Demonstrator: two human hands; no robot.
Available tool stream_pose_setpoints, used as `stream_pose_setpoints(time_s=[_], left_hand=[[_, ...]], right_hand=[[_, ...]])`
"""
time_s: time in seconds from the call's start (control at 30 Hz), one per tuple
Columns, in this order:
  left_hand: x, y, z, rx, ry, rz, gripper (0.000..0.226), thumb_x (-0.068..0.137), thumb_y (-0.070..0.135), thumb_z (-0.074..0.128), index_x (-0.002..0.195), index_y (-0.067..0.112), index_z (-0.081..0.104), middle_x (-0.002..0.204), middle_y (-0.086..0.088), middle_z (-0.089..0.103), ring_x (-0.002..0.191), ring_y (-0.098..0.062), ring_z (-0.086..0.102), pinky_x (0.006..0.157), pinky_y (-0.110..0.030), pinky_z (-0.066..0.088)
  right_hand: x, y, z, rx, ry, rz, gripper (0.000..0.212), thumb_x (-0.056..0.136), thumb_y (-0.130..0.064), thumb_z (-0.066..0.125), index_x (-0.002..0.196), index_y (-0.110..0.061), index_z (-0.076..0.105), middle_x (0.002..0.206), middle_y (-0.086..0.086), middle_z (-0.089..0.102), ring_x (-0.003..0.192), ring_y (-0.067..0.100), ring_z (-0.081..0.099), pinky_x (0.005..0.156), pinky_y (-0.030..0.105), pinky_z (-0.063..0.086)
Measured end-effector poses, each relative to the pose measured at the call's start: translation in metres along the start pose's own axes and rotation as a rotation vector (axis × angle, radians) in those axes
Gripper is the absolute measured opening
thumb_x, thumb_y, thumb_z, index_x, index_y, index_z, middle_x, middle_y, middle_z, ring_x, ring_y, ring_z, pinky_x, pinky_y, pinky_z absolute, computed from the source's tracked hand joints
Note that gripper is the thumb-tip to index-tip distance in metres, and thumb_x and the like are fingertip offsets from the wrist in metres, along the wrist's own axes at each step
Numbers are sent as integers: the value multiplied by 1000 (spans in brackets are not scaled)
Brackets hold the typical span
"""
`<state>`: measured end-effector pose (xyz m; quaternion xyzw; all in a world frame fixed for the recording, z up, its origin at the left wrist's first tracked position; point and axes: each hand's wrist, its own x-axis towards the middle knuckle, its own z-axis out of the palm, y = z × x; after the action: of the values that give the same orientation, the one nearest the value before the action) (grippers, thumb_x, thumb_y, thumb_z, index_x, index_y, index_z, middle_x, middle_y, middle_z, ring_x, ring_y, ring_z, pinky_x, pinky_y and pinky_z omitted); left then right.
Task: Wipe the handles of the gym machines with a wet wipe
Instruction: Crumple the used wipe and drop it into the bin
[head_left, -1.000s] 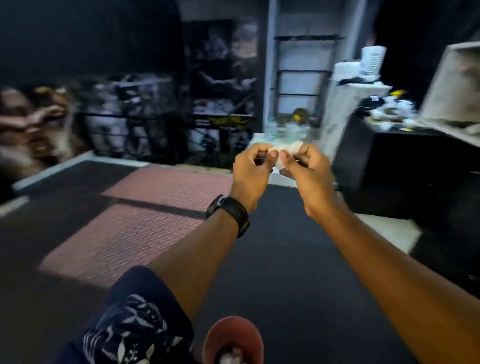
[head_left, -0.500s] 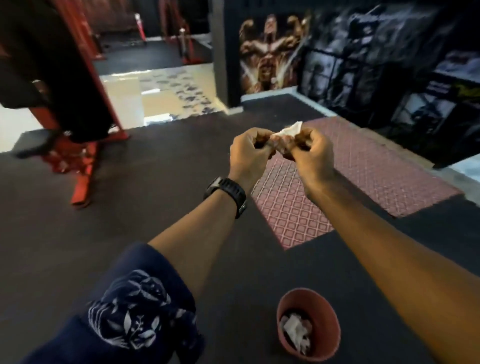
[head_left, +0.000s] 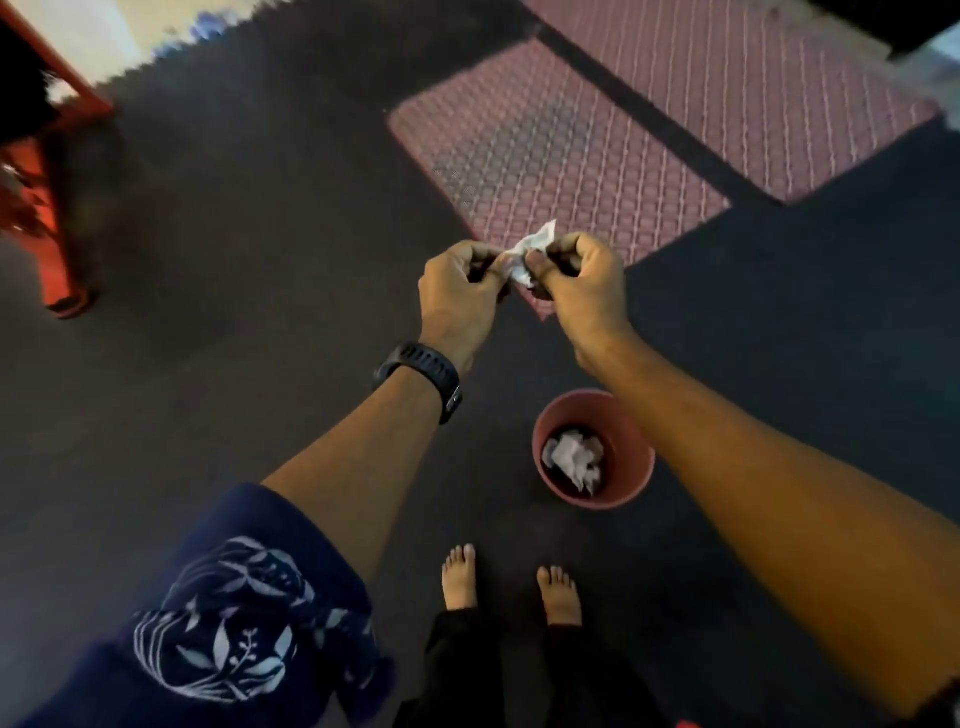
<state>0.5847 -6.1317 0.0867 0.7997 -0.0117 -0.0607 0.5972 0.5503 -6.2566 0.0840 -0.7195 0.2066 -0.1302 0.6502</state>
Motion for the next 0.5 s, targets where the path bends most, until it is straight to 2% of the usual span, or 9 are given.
stream_pose_setpoints(time_s=[0.13,0.33,0.5], left_hand=[[2,-56,38,44,-108,-69,8,91,16,73,84,21,72,84,-5,75,80,-21,71,77,-44,61],[-10,-156,96,142,-286,-173,4,91,15,71,88,18,73,85,1,75,82,-16,72,79,-41,61],[-25,-239,139,241,-395,-228,6,92,14,70,89,18,73,86,4,75,83,-11,72,79,-39,61]], right_hand=[[-2,71,-17,-14,64,118,9,89,-14,74,87,-16,65,87,7,75,83,22,73,76,44,61],[-25,183,-42,-24,161,284,12,92,-14,71,101,-8,66,93,2,75,86,14,73,80,38,61],[-45,277,-56,-62,248,399,10,92,-15,71,99,-10,68,84,2,74,75,19,73,70,47,61]])
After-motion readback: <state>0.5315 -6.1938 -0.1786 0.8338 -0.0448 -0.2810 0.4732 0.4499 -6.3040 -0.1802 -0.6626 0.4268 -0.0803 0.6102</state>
